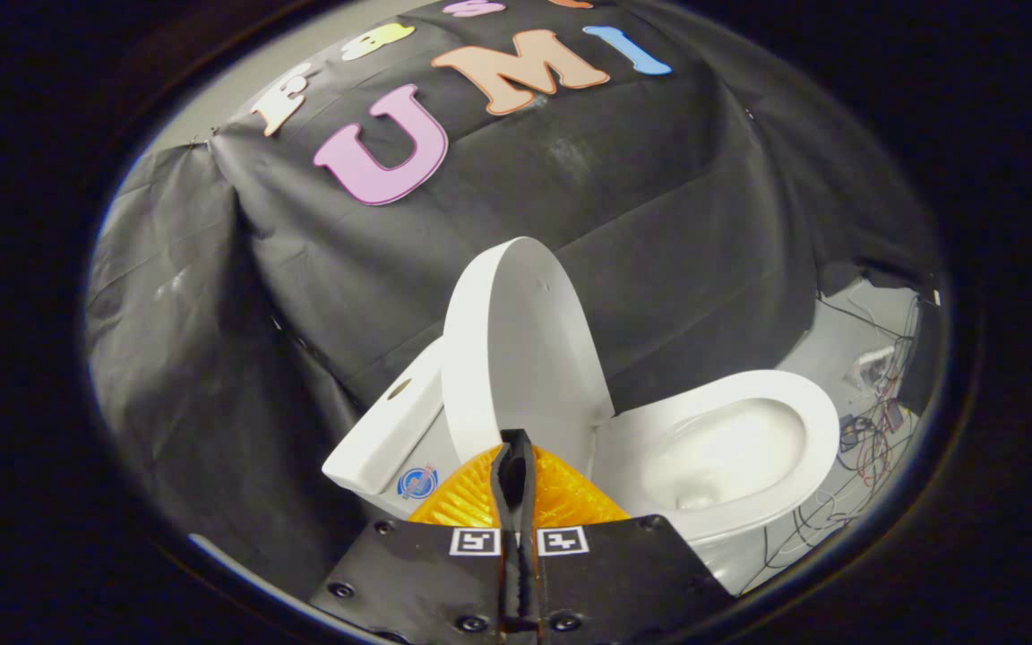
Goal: Open the toilet lid.
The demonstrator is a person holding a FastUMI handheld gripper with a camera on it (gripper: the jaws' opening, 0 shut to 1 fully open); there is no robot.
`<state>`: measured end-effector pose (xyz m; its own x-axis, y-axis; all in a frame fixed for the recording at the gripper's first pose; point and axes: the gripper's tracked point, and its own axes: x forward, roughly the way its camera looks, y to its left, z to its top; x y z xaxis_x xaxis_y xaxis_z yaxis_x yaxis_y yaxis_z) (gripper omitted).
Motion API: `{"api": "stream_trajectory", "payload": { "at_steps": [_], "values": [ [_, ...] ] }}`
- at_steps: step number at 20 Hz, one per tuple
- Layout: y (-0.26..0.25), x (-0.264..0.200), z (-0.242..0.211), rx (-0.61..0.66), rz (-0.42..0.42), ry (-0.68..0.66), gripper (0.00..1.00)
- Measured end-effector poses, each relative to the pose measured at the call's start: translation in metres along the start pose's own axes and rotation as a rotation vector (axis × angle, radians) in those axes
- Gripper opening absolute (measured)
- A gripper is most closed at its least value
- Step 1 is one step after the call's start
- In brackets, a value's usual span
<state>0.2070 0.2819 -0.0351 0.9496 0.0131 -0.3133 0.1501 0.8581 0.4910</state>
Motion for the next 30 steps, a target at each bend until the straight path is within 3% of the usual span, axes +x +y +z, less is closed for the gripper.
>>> {"api": "stream_trajectory", "payload": {
  "at_steps": [7, 30],
  "values": [
    [0.025, 0.011, -0.002, -0.096, -0.010, -0.015, 0.01],
    [0.083, 0.037, -0.016, -0.215, 0.021, -0.012, 0.04]
  ]
}}
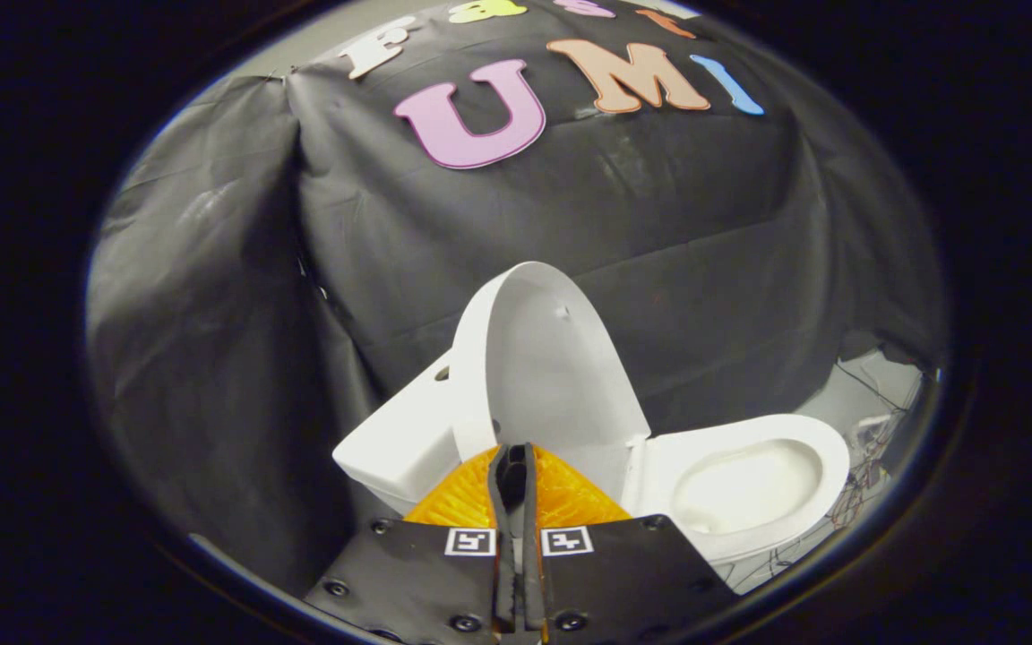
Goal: Open the toilet lid.
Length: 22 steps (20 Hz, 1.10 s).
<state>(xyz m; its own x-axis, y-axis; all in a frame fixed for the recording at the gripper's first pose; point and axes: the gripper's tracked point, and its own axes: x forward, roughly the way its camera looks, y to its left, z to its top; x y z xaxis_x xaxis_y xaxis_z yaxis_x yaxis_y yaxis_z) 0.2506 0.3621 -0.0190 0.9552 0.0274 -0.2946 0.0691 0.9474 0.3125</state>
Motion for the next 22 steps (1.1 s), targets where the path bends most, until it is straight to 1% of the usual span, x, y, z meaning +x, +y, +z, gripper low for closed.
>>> {"api": "stream_trajectory", "payload": {
  "at_steps": [3, 5, 6, 7, 9, 11, 14, 16, 20, 22],
  "values": [
    [0.006, 0.003, -0.004, 0.000, 0.022, -0.005, 0.11],
    [0.009, 0.003, -0.002, -0.022, 0.032, -0.011, 0.11],
    [0.013, 0.004, -0.006, -0.036, 0.052, -0.007, 0.11],
    [0.014, 0.005, -0.005, -0.047, 0.064, -0.009, 0.14],
    [0.016, 0.006, -0.004, -0.024, 0.102, -0.001, 0.22],
    [0.014, 0.003, -0.006, 0.004, 0.128, 0.000, 0.36],
    [0.004, -0.005, -0.003, 0.014, 0.119, -0.013, 0.56],
    [-0.003, -0.016, 0.002, 0.013, 0.128, -0.026, 0.70],
    [-0.025, -0.031, 0.006, -0.029, 0.103, -0.048, 0.98],
    [-0.038, -0.038, 0.007, -0.026, 0.092, -0.057, 0.96]
  ]
}}
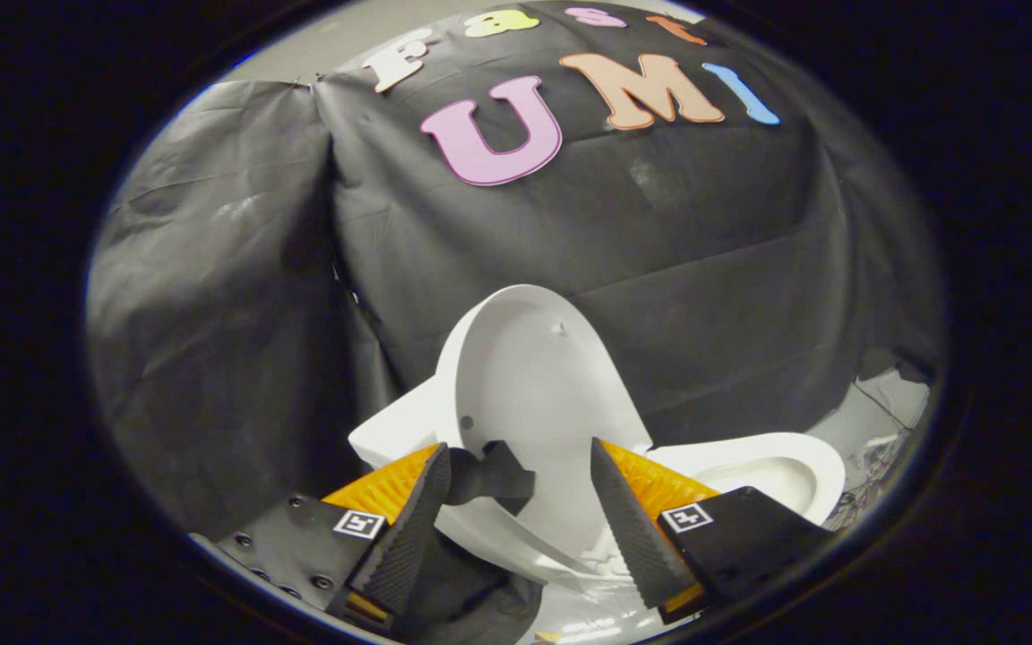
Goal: Open the toilet lid.
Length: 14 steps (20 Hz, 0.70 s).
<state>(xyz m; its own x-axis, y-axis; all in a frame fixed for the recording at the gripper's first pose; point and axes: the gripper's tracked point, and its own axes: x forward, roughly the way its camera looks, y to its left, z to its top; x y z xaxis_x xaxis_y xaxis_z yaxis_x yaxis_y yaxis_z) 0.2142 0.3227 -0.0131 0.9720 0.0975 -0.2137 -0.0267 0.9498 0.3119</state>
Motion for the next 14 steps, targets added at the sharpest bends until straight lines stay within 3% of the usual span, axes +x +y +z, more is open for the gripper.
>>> {"api": "stream_trajectory", "payload": {
  "at_steps": [7, 14],
  "values": [
    [-0.027, -0.020, 0.005, 0.006, 0.002, -0.020, 0.96],
    [-0.044, -0.042, 0.015, -0.072, 0.033, -0.063, 0.96]
  ]
}}
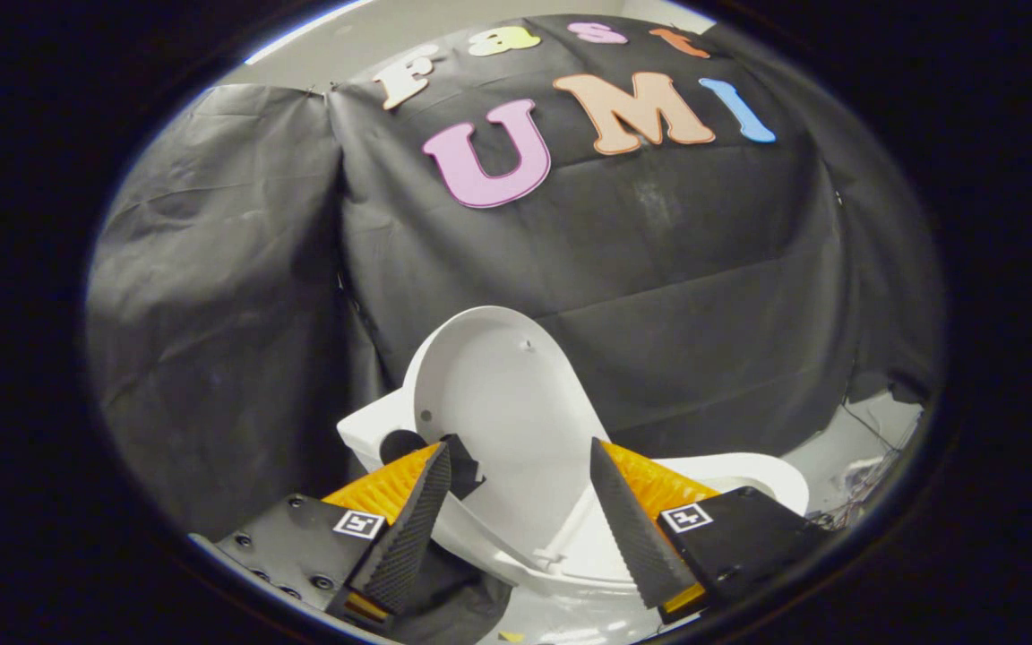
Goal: Open the toilet lid.
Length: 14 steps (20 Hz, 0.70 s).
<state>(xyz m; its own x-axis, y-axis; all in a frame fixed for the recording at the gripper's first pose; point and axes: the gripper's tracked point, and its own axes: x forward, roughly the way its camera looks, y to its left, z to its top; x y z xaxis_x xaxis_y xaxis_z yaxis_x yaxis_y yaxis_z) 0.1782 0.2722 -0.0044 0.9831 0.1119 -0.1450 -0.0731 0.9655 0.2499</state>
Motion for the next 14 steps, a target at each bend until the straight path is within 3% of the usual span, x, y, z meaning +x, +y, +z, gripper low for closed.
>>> {"api": "stream_trajectory", "payload": {
  "at_steps": [4, 9, 14],
  "values": [
    [-0.004, -0.020, 0.016, -0.087, 0.024, -0.072, 0.96],
    [-0.033, -0.051, 0.040, -0.255, -0.057, -0.169, 0.96],
    [-0.054, -0.078, 0.058, -0.255, -0.101, -0.228, 0.96]
  ]
}}
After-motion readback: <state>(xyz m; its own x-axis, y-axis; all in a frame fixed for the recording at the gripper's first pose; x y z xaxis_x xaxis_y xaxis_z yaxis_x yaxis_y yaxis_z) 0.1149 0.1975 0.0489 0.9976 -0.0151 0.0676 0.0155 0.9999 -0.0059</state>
